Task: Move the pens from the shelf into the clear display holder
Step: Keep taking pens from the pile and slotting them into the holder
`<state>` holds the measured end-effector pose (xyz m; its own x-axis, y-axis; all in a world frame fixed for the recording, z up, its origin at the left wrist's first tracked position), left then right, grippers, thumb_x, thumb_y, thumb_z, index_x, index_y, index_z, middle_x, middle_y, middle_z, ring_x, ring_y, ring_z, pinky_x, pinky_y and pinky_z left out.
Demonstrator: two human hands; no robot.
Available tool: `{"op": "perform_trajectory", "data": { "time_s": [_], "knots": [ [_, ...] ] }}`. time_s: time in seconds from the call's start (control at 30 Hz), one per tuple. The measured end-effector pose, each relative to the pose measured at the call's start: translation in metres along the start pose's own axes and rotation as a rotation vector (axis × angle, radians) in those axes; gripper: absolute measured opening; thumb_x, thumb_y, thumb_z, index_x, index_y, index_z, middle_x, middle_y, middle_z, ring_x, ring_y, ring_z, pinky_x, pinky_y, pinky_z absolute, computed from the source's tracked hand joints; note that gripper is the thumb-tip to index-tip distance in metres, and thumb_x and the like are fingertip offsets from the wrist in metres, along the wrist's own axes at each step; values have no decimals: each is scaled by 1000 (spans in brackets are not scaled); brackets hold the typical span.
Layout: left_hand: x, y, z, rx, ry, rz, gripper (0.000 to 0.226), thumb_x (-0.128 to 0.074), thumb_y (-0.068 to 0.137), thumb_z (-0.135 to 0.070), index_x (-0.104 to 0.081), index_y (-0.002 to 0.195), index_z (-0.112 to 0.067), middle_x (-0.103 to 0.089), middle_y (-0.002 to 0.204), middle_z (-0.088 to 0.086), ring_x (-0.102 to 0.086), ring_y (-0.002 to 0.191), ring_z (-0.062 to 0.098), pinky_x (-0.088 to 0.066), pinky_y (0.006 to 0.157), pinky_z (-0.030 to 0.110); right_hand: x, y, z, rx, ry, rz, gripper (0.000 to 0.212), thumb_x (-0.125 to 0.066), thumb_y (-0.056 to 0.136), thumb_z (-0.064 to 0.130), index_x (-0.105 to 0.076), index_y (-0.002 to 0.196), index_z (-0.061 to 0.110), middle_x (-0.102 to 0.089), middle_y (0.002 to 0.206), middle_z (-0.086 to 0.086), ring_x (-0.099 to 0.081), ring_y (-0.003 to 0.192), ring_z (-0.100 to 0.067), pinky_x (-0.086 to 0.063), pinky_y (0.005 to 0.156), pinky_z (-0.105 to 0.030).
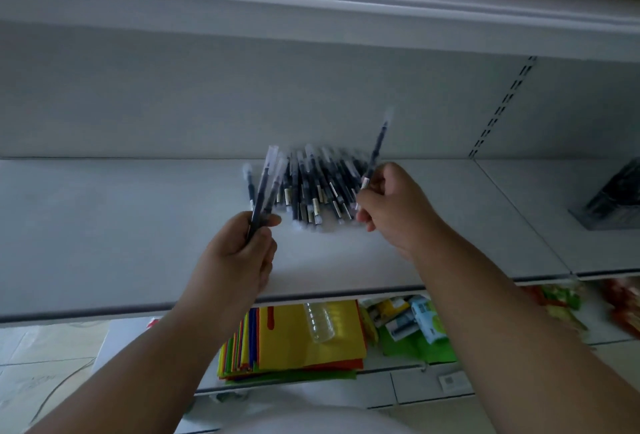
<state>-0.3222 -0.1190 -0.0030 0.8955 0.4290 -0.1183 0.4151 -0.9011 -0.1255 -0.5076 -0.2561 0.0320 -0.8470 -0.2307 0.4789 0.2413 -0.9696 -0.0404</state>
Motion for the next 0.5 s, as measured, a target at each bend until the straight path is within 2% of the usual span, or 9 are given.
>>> {"op": "perform_trajectory", "data": {
  "time_s": [0.07,0.17,0.27,0.4,0.5],
  "knots": [
    [-11,3,4,36,-41,11,29,-40,101,-1,-65,107,-14,-44,62,-1,-32,48,12,-27,44,24,16,-15,5,34,71,-42,6,-56,92,13,-52,96,11,-66,78,-11,-62,59,-16,-48,53,-31],
    [-34,4,9,82,-112,59,28,-42,101,-4,-67,109,-15,-41,61,-4,-27,47,11,-22,43,24,43,-37,8,79,140,-103,11,-58,95,21,-56,92,10,-65,68,-10,-59,56,-15,-48,53,-30],
    [-64,4,17,171,-218,146,27,-42,104,-14,-68,112,-13,-42,64,-3,-27,50,12,-19,47,25,74,-56,2,102,173,-183,5,-61,92,14,-58,88,15,-63,64,-3,-59,58,-15,-49,56,-31],
    [-115,-5,24,272,-319,296,29,-38,104,-10,-64,118,-8,-51,69,1,-35,52,14,-29,48,25,120,-80,-18,88,232,-287,16,-58,89,-1,-55,88,14,-61,70,-9,-58,59,-18,-46,55,-35],
    [-152,-16,28,318,-333,390,29,-37,104,-9,-63,114,-8,-47,67,1,-31,51,14,-26,45,25,152,-101,-31,72,292,-373,6,-53,98,7,-54,92,6,-62,76,-13,-58,57,-18,-47,51,-31]
  ]
}}
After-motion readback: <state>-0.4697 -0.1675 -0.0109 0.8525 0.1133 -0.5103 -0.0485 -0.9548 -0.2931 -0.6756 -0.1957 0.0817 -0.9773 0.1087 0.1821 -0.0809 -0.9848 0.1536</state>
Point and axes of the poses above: each hand's wrist, its own y-axis towards the middle knuckle, its own x-axis out of the back of the hand, z = x × y, the point moved 8 cm from there along y, towards the middle knuckle
